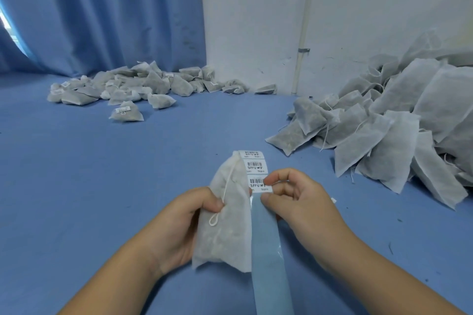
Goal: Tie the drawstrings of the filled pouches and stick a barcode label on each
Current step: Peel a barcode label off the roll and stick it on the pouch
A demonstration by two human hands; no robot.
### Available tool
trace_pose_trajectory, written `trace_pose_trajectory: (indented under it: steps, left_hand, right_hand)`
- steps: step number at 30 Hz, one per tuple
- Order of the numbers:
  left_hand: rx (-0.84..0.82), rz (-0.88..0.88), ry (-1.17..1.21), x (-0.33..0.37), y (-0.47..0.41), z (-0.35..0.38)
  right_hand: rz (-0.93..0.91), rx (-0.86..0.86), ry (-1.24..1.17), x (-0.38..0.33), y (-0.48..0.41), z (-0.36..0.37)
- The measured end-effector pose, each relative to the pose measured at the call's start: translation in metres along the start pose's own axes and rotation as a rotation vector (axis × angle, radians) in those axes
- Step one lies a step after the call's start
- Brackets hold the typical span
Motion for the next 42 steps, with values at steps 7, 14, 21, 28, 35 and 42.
trace_pose_trajectory:
  steps: [7, 14, 21, 28, 35, 42]
  left_hand:
    - [-0.056, 0.007, 0.109, 0.000, 0.000, -0.007]
    - [-0.024, 0.028, 0.041, -0.001, 0.001, -0.004]
    - [0.046, 0.068, -0.008, 0.001, 0.004, -0.002]
    - [0.169, 0.198, -0.149, 0.002, 0.004, -0.002]
    - [0.126, 0.232, -0.242, 0.000, 0.004, -0.004]
    - [0.155, 0.227, -0.260, 0.000, 0.004, -0.006]
  right_hand:
    - [-0.112, 0.085, 0.269, -0.001, 0.000, -0.004]
    - [-0.538, 0.083, 0.829, -0.015, 0.001, -0.005]
    - [-0.545, -0.073, 0.966, -0.027, -0.003, 0.002]
    - [-0.380, -0.061, 0.909, -0.039, -0.013, 0.003]
    - [-0.331, -0.080, 0.969, -0.044, -0.020, 0.005]
    - [-0.313, -0.060, 0.966, -0.046, -0.021, 0.009]
Point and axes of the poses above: each hand's wrist, its own y-axis away from the middle knuckle, its own z-axis out of the palm, x = y × z, the point moved 1 cm from there along -y, towards the middle knuckle, and after that the axes turned 4 degrees about y, right-handed, at the moved point
